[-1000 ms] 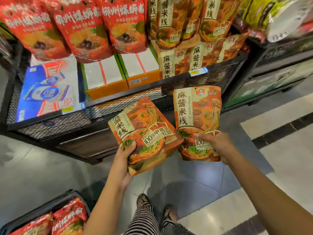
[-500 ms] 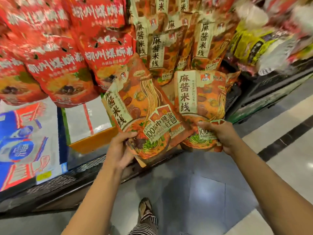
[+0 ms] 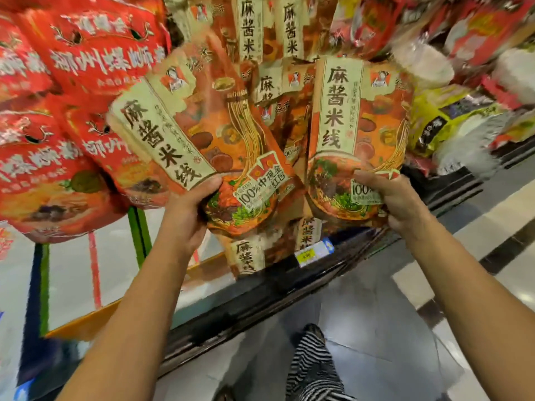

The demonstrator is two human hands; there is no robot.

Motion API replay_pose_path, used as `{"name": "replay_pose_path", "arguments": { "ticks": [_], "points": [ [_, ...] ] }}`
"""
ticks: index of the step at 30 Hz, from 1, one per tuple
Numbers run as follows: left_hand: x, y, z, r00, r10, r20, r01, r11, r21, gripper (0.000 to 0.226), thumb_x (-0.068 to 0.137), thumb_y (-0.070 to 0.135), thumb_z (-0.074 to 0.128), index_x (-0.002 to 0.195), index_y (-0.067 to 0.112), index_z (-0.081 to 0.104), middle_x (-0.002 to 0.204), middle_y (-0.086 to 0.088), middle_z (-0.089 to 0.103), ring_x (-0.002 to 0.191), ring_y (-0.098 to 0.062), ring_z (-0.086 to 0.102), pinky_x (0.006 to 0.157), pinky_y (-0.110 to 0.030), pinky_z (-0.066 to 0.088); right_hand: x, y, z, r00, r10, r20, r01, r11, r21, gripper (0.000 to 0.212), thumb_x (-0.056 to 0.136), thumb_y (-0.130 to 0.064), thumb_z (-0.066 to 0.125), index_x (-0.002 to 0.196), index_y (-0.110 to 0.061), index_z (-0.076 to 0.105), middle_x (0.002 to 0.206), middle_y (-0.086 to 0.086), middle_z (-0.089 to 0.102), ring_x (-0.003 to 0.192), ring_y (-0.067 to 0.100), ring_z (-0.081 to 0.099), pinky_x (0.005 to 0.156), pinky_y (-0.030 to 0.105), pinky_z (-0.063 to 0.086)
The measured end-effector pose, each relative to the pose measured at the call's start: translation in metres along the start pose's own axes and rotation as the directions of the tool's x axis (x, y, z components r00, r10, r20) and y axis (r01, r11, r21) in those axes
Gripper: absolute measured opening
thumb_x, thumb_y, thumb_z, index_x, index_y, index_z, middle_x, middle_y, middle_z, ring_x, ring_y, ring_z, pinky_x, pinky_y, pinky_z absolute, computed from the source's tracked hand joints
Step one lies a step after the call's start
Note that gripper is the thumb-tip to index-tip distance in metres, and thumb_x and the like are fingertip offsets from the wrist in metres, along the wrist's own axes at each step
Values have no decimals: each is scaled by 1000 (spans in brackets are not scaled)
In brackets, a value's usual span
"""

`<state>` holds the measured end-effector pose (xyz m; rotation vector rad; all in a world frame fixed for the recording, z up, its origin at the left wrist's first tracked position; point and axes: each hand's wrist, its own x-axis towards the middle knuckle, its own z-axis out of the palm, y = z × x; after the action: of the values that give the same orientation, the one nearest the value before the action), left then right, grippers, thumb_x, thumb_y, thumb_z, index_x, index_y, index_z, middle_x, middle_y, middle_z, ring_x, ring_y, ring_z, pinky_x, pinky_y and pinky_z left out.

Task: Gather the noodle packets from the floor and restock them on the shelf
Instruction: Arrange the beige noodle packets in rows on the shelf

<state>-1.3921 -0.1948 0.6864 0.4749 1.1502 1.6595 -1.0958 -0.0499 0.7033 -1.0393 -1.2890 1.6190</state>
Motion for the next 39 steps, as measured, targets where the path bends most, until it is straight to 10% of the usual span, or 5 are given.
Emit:
{"name": "replay_pose_path", "arguments": {
  "ticks": [9,14,18,30,39],
  "points": [
    [85,-34,6,950,75,-302,-23,985,171,92,52,27,92,131,-3,56,112,-16,70,82,-28,73,58,-34,57,123,3,-15,947,137,290,-76,974,-211,53,79,9,71,129,-1,57,128,5,61,106,3,66,83,17,54],
    [95,-51,1,923,-24,-383,123,964,235,62,61,23,89,110,-3,62,59,1,65,40,-17,58,38,-22,42,151,25,5,864,340,371,-231,923,-307,57,70,-24,87,121,-15,64,120,4,70,111,23,65,97,41,51],
    [108,-50,-2,910,-6,-414,117,963,242,57,65,17,85,113,-6,64,71,-6,70,48,-20,64,39,-25,46,168,42,20,880,350,323,-215,897,-386,28,73,-16,83,94,-26,67,100,-7,71,97,11,66,82,30,52],
    [126,-33,-12,950,-89,-298,186,930,317,41,69,5,83,106,6,66,83,-3,74,64,-19,71,43,-26,49,191,52,15,855,421,303,-245,843,-479,93,22,-54,95,105,-25,65,117,-2,70,117,17,62,111,39,39],
    [113,-34,-15,969,39,-242,92,857,508,36,70,9,85,100,14,68,83,-1,77,67,-26,69,57,-39,55,172,50,13,900,389,197,-225,801,-555,77,59,-25,93,127,-17,57,127,0,64,119,18,57,106,31,39]
  ]
}}
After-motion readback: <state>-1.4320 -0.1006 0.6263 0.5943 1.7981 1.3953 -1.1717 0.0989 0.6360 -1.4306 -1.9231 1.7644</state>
